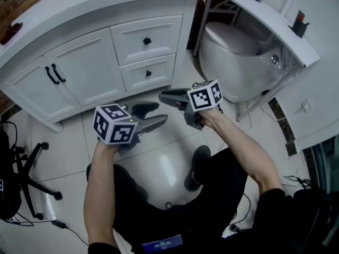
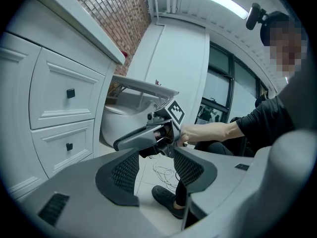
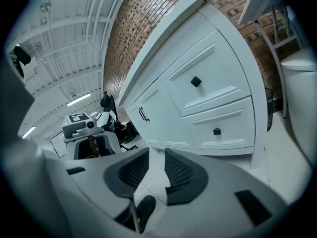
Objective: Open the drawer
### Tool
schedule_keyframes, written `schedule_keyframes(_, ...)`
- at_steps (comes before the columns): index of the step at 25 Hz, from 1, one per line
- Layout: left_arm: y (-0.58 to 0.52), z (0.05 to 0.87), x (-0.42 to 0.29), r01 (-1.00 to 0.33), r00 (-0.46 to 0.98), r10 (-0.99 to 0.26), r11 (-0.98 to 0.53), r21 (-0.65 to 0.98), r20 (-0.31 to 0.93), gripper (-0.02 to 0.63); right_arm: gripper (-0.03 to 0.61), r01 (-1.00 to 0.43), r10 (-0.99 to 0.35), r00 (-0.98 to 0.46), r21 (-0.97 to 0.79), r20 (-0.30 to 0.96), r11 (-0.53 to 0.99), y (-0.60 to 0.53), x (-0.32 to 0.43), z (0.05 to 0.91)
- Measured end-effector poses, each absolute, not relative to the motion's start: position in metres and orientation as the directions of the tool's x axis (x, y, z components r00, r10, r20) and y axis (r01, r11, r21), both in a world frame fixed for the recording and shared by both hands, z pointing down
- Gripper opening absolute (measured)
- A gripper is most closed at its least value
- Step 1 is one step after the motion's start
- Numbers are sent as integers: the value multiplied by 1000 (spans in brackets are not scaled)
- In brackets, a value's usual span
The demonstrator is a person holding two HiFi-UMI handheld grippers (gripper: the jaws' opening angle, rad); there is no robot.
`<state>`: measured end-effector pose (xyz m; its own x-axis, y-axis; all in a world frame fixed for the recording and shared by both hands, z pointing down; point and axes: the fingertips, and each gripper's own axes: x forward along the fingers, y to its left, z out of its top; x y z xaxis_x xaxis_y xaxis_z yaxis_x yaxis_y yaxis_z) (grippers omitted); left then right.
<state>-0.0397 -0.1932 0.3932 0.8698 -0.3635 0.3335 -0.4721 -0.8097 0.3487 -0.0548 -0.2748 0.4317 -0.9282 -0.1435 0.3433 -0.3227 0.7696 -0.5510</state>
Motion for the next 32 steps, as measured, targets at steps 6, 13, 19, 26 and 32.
schedule_keyframes(6, -213, 404, -50, -477, 867, -362, -802, 360, 342, 215, 129, -357, -155, -912, -547, 380, 758, -300, -58, 451)
schedule_keyframes(13, -237, 420, -60, -487, 859, -357, -790, 371, 367, 215, 154, -404, -176, -889, -546, 422, 734, -337, -60, 479)
schedule_keyframes(19, -252, 431, -64, -494, 853, -352, -784, 376, 386, 215, 173, -446, -173, -858, -533, 484, 719, -363, -66, 511)
schedule_keyframes(26, -270, 447, -79, -520, 836, -364, -764, 382, 410, 215, 175, -487, -189, -830, -516, 525, 705, -397, -82, 542)
schedule_keyframes(32, -286, 456, -93, -545, 822, -382, -743, 389, 422, 215, 209, -534, -214, -800, -500, 561, 682, -434, -97, 569)
